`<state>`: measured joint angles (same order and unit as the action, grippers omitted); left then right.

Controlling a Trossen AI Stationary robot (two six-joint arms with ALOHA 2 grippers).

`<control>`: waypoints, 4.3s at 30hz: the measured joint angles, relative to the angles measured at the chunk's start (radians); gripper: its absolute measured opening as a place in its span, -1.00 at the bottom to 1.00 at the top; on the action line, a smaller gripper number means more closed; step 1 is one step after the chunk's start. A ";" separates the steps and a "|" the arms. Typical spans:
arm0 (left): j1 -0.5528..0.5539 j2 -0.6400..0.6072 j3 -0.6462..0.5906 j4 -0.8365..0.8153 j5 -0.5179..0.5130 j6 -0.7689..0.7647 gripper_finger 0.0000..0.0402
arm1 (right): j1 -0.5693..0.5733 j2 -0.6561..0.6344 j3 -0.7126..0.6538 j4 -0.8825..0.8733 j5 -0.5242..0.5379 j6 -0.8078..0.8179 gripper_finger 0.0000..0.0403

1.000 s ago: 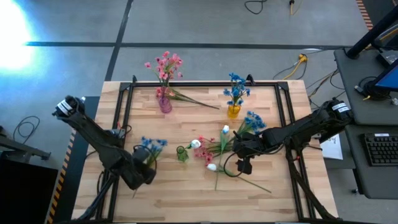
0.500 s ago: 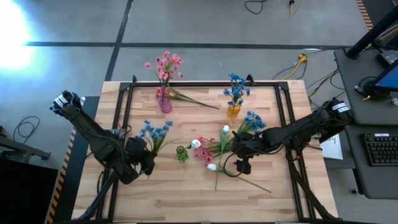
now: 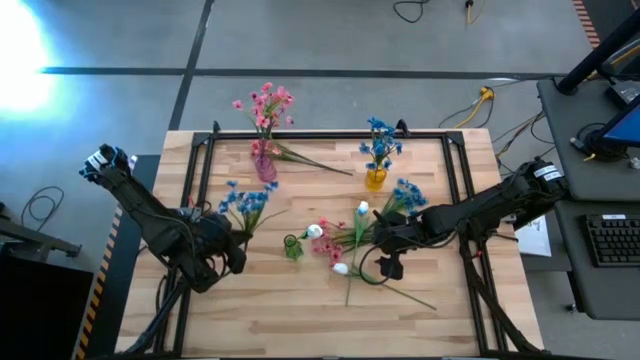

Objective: Sort flowers into vase by color
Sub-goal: Put the left blue flowers into the yellow vase

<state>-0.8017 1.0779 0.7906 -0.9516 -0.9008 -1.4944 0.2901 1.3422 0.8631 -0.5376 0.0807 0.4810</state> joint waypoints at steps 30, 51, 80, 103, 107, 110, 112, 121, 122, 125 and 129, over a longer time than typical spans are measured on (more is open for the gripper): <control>0.030 -0.209 0.000 0.787 -0.414 1.329 -1.00 | 0.000 -0.215 0.000 0.071 0.178 -0.161 0.61; 0.432 -0.221 0.000 1.268 0.131 1.802 -1.00 | -0.007 -0.331 0.000 0.409 0.328 -0.434 0.61; 0.547 0.101 0.118 1.473 0.312 1.796 -1.00 | -0.123 0.004 0.432 0.706 0.278 -0.773 0.61; 0.549 0.254 0.295 1.328 0.309 1.801 -1.00 | -0.140 0.033 0.482 0.700 0.173 -0.737 0.61; 0.549 0.279 0.311 1.324 0.309 1.801 -1.00 | -0.147 0.036 0.482 0.701 0.173 -0.735 0.61; 0.549 0.297 0.327 1.324 0.309 1.803 -1.00 | -0.153 0.045 0.483 0.699 0.173 -0.729 0.61; 0.549 0.307 0.332 1.322 0.308 1.806 -1.00 | -0.154 0.051 0.484 0.700 0.173 -0.726 0.57; 0.549 0.301 0.334 1.316 0.307 1.798 -0.99 | -0.153 0.051 0.484 0.700 0.173 -0.734 -0.10; 0.549 0.300 0.334 1.316 0.306 1.796 -0.98 | -0.153 0.051 0.484 0.700 0.173 -0.733 -0.20; 0.549 0.300 0.334 1.316 0.304 1.785 -0.89 | -0.153 0.051 0.484 0.700 0.172 -0.734 -0.48; 0.550 0.299 0.334 1.310 0.304 1.770 -0.67 | -0.153 0.051 0.484 0.699 0.173 -0.737 -0.81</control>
<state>-0.2516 1.3769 1.1244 0.3583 -0.5964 0.2760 0.1368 1.3933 1.3468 0.1616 0.2539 -0.2562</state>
